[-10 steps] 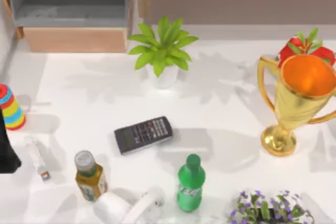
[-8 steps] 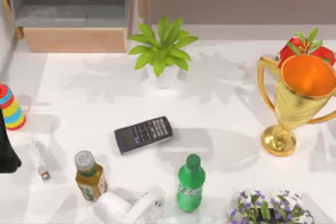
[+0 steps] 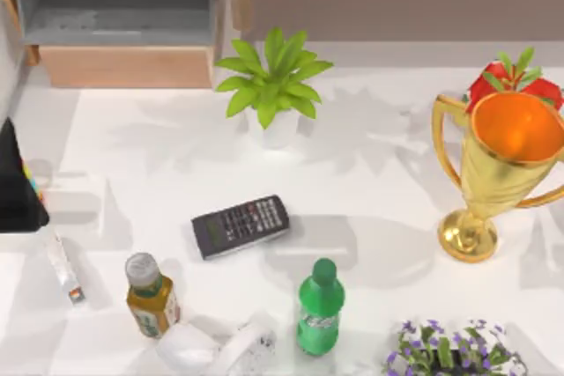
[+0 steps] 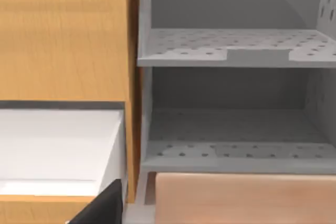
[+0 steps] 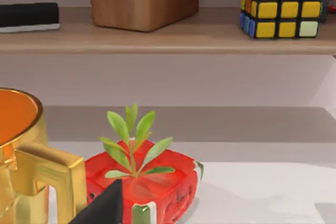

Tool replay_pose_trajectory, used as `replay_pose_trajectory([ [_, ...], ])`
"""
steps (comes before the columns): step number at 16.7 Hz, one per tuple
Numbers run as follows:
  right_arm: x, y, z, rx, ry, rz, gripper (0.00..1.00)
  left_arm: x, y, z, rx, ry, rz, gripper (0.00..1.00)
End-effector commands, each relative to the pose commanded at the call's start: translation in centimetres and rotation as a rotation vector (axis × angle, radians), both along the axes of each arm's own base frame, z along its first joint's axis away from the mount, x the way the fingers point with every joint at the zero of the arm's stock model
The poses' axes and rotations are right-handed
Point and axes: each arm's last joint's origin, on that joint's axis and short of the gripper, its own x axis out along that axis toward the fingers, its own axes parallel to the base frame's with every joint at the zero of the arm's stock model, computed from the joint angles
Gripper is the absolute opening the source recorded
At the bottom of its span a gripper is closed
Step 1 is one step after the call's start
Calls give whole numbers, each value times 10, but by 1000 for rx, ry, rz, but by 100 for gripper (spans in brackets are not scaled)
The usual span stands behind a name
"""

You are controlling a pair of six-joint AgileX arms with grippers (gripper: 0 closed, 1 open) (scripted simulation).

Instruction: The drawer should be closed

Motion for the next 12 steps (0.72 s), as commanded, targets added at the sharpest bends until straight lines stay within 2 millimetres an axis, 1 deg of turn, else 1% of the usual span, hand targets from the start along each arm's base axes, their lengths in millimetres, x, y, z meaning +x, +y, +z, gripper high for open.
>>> replay_pose_trajectory([
  [3,0,0,0,0,0,0,100,22,-15,12,3,20,0,100],
  [7,0,0,0,0,0,0,100,47,-37,20,7,30,1,100],
  [10,0,0,0,0,0,0,100,56,-47,23,5,23,1,100],
  [12,0,0,0,0,0,0,100,57,-48,23,4,21,1,100],
])
